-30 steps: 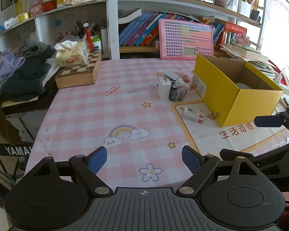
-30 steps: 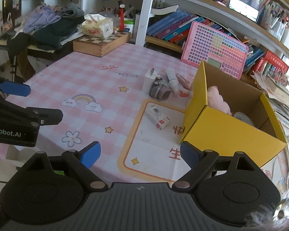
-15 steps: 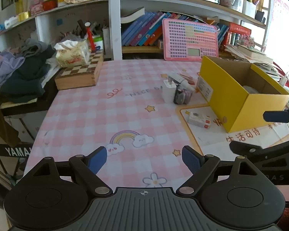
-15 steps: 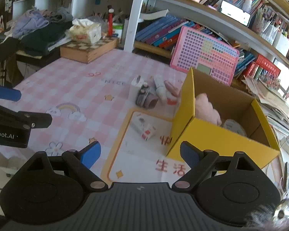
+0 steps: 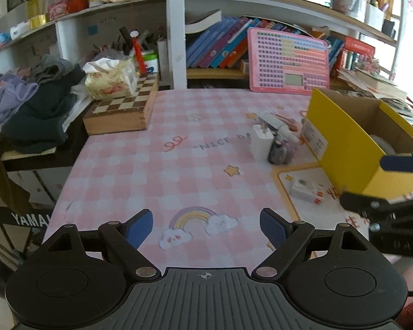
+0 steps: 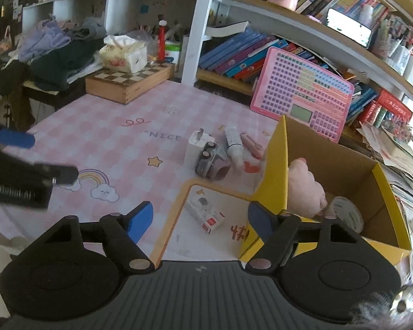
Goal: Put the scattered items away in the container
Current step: 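Move the left gripper toward the white charger plug while the right approaches the small white-and-red box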
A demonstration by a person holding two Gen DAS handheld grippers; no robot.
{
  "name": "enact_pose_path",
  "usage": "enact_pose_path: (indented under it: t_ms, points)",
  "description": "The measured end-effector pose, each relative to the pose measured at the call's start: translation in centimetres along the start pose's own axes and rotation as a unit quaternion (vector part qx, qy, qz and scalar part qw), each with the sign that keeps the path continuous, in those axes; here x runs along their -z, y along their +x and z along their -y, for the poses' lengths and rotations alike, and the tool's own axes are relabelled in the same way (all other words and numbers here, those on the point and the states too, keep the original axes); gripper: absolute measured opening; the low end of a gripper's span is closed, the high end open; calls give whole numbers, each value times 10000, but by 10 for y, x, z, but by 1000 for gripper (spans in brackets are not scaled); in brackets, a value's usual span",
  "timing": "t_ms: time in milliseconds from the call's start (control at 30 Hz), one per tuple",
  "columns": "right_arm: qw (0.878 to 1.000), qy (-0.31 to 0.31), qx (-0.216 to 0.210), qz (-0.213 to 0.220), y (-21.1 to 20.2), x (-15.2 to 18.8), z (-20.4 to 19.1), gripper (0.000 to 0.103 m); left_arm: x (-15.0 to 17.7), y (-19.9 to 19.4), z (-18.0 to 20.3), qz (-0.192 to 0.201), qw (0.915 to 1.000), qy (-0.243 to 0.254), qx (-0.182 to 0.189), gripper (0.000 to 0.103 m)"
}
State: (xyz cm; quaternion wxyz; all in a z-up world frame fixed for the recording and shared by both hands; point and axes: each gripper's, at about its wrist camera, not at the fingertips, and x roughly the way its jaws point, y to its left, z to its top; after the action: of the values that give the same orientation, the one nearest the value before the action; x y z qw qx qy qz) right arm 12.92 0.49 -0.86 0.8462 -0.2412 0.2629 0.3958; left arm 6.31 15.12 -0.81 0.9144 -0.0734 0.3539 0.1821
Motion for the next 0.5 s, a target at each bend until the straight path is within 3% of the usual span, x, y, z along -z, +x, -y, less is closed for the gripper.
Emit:
enact_pose_path:
  t_ms: [267, 500]
  points:
    - [9982, -378, -298, -350, 29, -2, -9, 66, -29, 17, 0, 148, 9997, 178, 93, 87]
    - [9945, -752, -478, -549, 57, -3, -21, 65, -51, 40, 15, 147, 9979, 476, 419, 87]
